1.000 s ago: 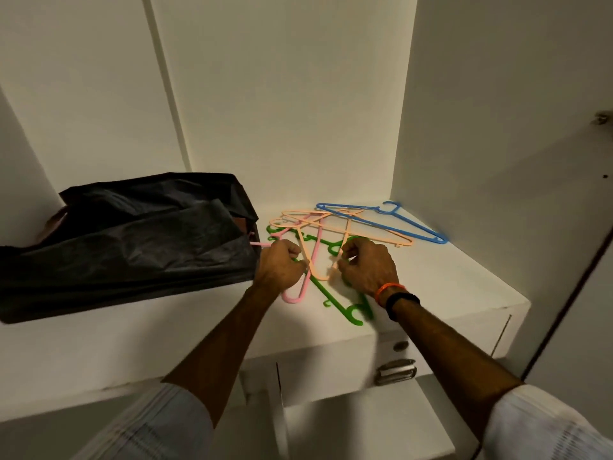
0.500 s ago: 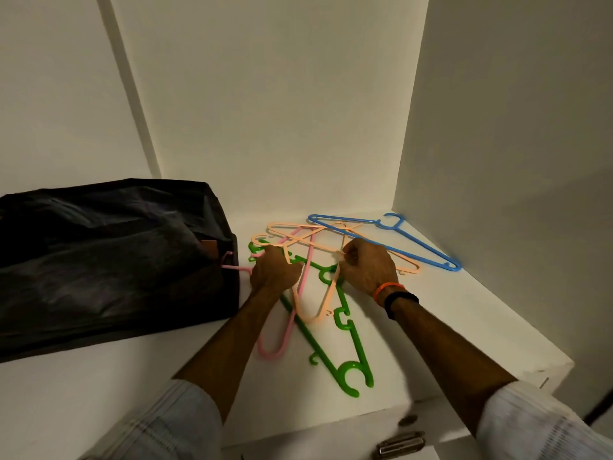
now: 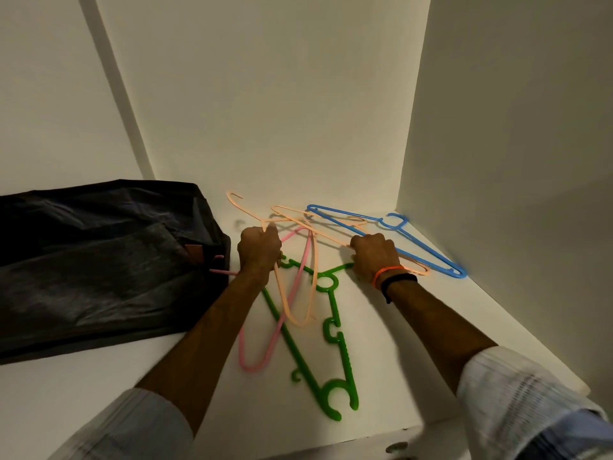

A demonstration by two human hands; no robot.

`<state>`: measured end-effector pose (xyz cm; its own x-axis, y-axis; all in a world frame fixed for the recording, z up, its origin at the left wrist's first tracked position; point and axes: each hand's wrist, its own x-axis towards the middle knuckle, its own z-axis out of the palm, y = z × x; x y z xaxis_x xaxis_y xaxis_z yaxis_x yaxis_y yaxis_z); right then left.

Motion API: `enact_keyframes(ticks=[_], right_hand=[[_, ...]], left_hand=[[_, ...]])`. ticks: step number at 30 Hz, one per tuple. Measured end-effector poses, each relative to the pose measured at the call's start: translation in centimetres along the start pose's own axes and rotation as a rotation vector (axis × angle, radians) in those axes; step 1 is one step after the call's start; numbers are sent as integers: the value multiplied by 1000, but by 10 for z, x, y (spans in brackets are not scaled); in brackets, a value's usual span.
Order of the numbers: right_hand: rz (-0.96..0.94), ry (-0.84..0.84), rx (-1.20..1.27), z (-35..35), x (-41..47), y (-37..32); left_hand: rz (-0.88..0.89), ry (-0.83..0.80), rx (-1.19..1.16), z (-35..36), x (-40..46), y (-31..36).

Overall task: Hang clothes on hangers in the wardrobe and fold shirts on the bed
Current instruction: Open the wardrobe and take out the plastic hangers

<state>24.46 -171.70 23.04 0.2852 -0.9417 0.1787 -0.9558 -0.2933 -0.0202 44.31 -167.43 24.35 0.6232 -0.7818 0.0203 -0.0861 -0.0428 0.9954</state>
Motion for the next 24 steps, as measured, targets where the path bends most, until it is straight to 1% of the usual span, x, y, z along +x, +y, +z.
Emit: enact_keyframes(ticks=[2,5,7,8,11,14,16,18,20,22,24], right_hand=[[7,34,91,-7,-1,-5],[-47,198,265,-20,-11,-29],[-97,256,370,-27,-21,-51],[-114,254,426,-29,-25,-61],[-160,175,556,-31,-32,-82],[-188,86,683,-27,-37,-87],[-116,80,756,-21,-34,-80],[38,135,798,-13,-28,-69],[173,134,735,-6,-20,-56],[257,22,652,1,-14,-45],[320,-98,711,7,-10,-41]], left_hand=[[15,-6,19,-2,-2,-1],[82,-22,81,-2,-7,-3],[98,-26,118,0,-13,-1],[95,-14,133,1,-15,1],[63,12,150,0,-13,-1],[59,-5,115,-4,-12,-3],[62,-31,49,-5,-13,-2],[57,-57,8,-7,-17,1],[66,-80,-13,-8,-20,2],[79,-91,-31,-8,-21,3],[81,-99,-43,-8,-21,4]])
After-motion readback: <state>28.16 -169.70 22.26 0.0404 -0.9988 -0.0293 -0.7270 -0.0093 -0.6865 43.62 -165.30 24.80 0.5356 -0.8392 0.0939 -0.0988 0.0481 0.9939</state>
